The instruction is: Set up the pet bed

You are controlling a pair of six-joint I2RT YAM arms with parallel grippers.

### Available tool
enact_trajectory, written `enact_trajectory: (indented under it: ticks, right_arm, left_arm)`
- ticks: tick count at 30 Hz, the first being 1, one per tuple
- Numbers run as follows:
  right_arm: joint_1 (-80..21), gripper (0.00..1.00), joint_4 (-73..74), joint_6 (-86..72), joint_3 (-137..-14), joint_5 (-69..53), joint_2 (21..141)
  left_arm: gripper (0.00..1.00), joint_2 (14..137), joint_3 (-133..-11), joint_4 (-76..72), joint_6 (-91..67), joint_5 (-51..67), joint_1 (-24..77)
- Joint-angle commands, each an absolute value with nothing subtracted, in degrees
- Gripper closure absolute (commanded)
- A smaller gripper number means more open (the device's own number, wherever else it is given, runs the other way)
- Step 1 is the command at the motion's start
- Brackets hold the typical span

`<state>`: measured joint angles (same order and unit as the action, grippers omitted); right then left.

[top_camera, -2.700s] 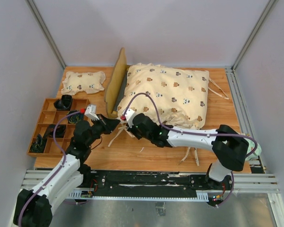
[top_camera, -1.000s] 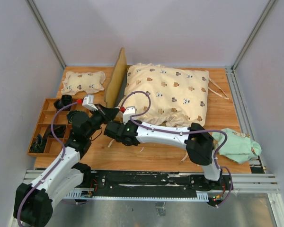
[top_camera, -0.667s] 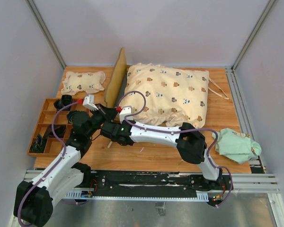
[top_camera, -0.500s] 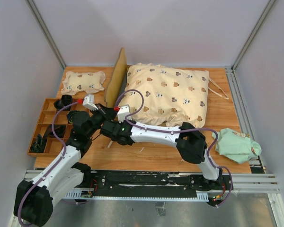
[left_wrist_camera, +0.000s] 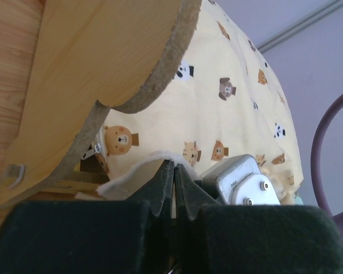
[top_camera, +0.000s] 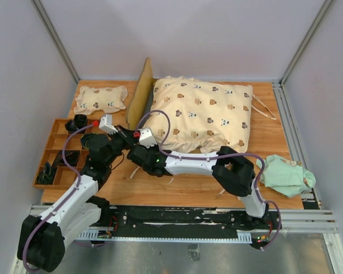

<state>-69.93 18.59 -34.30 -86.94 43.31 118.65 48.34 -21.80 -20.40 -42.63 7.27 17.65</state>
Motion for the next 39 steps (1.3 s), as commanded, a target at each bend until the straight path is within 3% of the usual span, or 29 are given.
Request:
enact_trajectory:
  ticks: [1, 7, 11, 19, 23, 29, 39]
  right_arm:
    - [-69.28, 1.0, 4.36, -21.37, -79.71, 39.62, 114.2]
    - [-67.24, 1.0, -14.63, -3.81, -70.83, 27.44, 113.91]
    - [-66.99, 1.0, -25.27, 5.58, -66.59, 23.15, 113.91]
    - [-66.88, 1.0, -31.51, 11.85, -65.53, 17.74, 113.9]
    - [-66.88, 1.0, -33.02, 11.82, -64.87, 15.96, 112.37]
    - [-66.88, 1.0, -36.06, 11.83, -62.41, 14.27, 111.04]
    - [-66.89, 1.0, -39.78, 12.59, -60.39, 13.85, 110.19]
  left_arm:
    - [0.91, 48.31, -22.13, -23.25, -43.76, 9.29, 17.67]
    - [0.71, 45.45, -23.33, -18.0, -43.63, 7.04, 17.74]
    - [0.54, 42.87, -26.85, -3.29, -46.49, -4.59, 17.69]
    - [0.53, 39.82, -28.38, 15.99, -64.34, -21.44, 17.69]
    - [0.52, 37.63, -26.69, 17.14, -70.19, -20.24, 17.74]
    - [0.4, 36.35, -24.36, 13.18, -71.72, -19.4, 17.71]
    - [0.37, 38.58, -23.07, 14.97, -76.9, -20.46, 17.63]
